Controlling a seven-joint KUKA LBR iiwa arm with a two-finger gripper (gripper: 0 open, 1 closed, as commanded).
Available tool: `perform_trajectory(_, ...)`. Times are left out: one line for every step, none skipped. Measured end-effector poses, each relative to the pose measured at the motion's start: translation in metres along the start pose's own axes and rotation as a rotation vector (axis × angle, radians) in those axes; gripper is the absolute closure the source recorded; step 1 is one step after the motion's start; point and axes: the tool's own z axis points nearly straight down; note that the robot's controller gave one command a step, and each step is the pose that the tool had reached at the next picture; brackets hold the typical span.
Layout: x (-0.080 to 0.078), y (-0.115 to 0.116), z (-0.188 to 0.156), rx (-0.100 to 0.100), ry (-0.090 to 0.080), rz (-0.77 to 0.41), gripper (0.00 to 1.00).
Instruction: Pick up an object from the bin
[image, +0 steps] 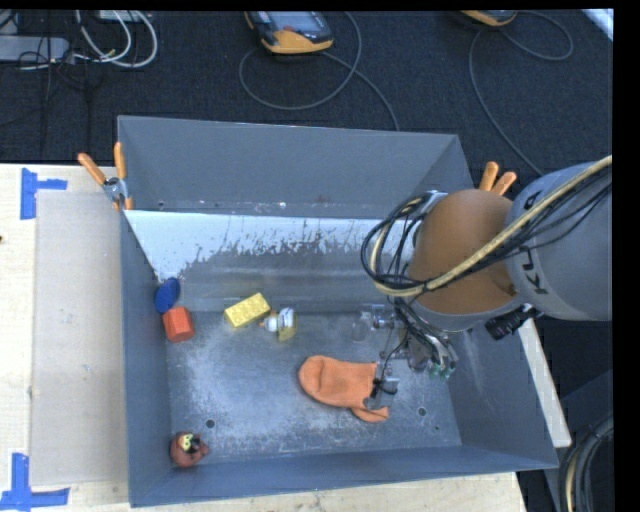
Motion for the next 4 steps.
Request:
perform_trajectory(0.021, 0.013, 0.058, 0.0, 0.009, 0.173, 0.0)
perform_trajectory(0.019, 0.012, 0.08, -0.004, 0.004, 0.081, 1.0)
perform_trajectory(0.019, 0.011, 0.079, -0.004, 0.003, 0.069, 1.0)
perform_trajectory(0.019, 0.011, 0.074, -0.004, 0.002, 0.063, 1.0)
